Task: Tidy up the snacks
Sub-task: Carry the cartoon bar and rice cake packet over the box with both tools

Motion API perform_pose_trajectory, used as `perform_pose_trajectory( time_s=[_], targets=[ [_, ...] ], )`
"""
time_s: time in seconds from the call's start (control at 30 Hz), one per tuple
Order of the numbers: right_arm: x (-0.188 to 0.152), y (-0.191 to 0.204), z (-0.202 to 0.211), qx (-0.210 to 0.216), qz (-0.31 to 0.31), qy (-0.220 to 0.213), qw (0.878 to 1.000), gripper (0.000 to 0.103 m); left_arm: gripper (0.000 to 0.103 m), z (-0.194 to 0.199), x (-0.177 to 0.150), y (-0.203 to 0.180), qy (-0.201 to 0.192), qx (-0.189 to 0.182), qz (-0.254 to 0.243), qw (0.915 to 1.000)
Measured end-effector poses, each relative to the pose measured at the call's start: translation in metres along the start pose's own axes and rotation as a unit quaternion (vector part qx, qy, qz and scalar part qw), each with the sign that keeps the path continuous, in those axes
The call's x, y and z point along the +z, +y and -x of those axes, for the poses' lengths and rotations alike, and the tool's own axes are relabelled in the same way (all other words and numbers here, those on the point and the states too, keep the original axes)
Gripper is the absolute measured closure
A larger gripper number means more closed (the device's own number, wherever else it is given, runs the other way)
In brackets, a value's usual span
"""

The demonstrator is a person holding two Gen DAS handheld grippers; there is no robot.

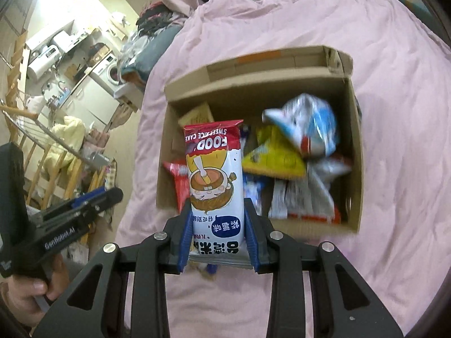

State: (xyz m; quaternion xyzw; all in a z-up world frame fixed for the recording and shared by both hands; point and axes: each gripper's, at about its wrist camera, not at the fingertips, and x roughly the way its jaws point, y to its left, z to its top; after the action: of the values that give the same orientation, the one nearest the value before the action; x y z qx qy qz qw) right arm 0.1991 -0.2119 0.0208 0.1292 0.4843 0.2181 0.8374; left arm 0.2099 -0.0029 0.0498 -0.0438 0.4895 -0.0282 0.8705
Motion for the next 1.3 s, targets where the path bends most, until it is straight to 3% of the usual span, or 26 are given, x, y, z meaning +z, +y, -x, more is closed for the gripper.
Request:
perform_pose_trajectory(
  time_s=[0.23,0.43,0.57,0.83,1.3],
  targets=[
    [0.019,-0.017,-0.026,0.008,-0.020,-0.020,1.000,0.069,0.080,-0.027,0.026,-0.019,-0.027,-0.005,-0.025,0.9993],
    [0.008,-0.036,-0.051,-0.009,-0.024,0.006,1.000,0.069,0.080,-0.054,0.025,-0.022,-0.017,-0.025,-0.029,0.9991],
    [0.009,-0.036,-0.059,-0.022,-0.012,0.015,1.000,0.069,0.080,-0.059,0.022,-0.032,-0.037,-0.015,-0.065,0.9971],
    [0.009,-0.039,-0.073,-0.013,-0.014,0.042,0.999,0.068,0.079,-0.072,0.017,-0.032,-0.007,-0.058,-0.045,0.9973],
    [0.012,-0.043,-0.082,-0.008,-0.030,0.058,0.998,0.068,0.079,-0.075,0.013,-0.038,-0.005,-0.069,-0.062,0.9957]
  ],
)
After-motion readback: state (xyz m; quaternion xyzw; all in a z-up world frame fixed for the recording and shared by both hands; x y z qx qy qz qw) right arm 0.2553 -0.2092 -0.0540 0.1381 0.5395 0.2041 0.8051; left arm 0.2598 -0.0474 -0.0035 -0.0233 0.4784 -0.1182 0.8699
